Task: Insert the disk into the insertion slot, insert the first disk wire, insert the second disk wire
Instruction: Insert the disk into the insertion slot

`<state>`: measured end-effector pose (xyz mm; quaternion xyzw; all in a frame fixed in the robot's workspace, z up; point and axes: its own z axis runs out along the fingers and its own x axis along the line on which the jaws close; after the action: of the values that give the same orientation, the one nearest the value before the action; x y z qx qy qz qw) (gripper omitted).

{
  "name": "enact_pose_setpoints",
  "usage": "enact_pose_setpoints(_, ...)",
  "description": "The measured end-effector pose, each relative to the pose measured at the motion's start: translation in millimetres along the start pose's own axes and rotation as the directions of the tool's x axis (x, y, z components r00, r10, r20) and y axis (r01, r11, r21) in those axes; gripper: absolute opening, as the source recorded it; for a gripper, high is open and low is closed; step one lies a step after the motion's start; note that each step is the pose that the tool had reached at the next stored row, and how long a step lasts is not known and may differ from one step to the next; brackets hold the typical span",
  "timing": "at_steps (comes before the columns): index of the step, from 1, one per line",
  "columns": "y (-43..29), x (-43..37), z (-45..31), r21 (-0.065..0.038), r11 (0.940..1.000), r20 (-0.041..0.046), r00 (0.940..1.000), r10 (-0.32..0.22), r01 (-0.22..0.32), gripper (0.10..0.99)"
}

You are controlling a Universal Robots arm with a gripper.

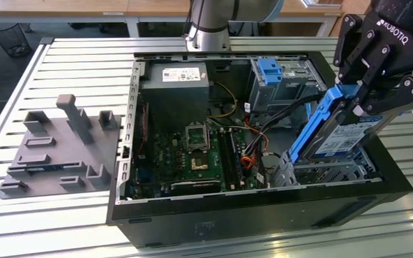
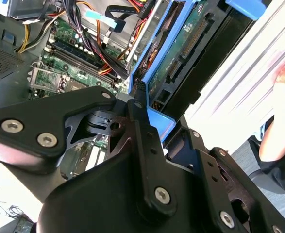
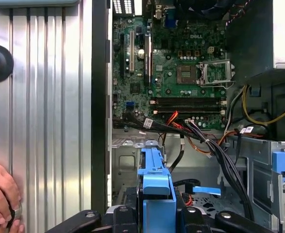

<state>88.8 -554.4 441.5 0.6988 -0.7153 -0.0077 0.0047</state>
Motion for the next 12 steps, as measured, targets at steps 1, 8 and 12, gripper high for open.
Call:
enact_pose_setpoints(1, 0.0, 0.0, 0.5, 0.000, 1.0000, 0.0000, 1.0000, 0.000, 0.000, 0.369)
enact_pose_setpoints(8, 0.0, -0.2, 3.6, 0.000, 1.0000, 0.0001, 1.0000, 0.001, -0.001, 0.369)
enact_pose_setpoints(12, 0.0, -0.3, 5.5, 0.000, 1.0000, 0.0002, 1.0000, 0.003, -0.003, 0.369)
